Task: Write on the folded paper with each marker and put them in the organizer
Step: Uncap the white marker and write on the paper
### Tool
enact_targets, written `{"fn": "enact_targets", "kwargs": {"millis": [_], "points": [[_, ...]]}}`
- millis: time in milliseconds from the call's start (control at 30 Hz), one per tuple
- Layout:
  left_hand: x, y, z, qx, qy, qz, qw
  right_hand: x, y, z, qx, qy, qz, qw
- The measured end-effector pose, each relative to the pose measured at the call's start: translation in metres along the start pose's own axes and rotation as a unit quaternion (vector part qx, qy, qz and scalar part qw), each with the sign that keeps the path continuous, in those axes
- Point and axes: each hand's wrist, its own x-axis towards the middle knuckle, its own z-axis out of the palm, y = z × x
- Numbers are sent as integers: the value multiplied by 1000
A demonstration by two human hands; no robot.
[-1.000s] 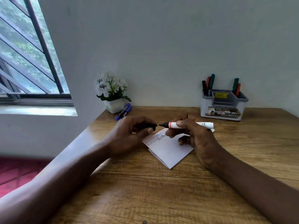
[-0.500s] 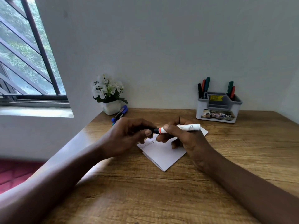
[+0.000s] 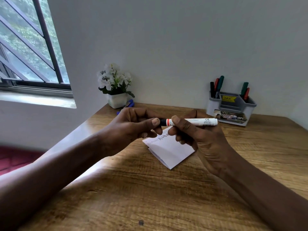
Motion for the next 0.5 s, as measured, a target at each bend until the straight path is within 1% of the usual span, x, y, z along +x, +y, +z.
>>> {"fn": "enact_targets", "kwargs": {"millis": [67,233,400,500], "points": [[0,0,2,-19,10,-4,1000,0,0,1,6,9,-16,1000],[2,4,3,-19,7,-6,1000,0,1,3,28,5,-38,999],[2,4,5,-22,-5,-20,1000,-1,3,7,2,-7,-66,998],[1,3,5,-45,-10,-28,999,0,1,7,-10,-26,-81,996]]}}
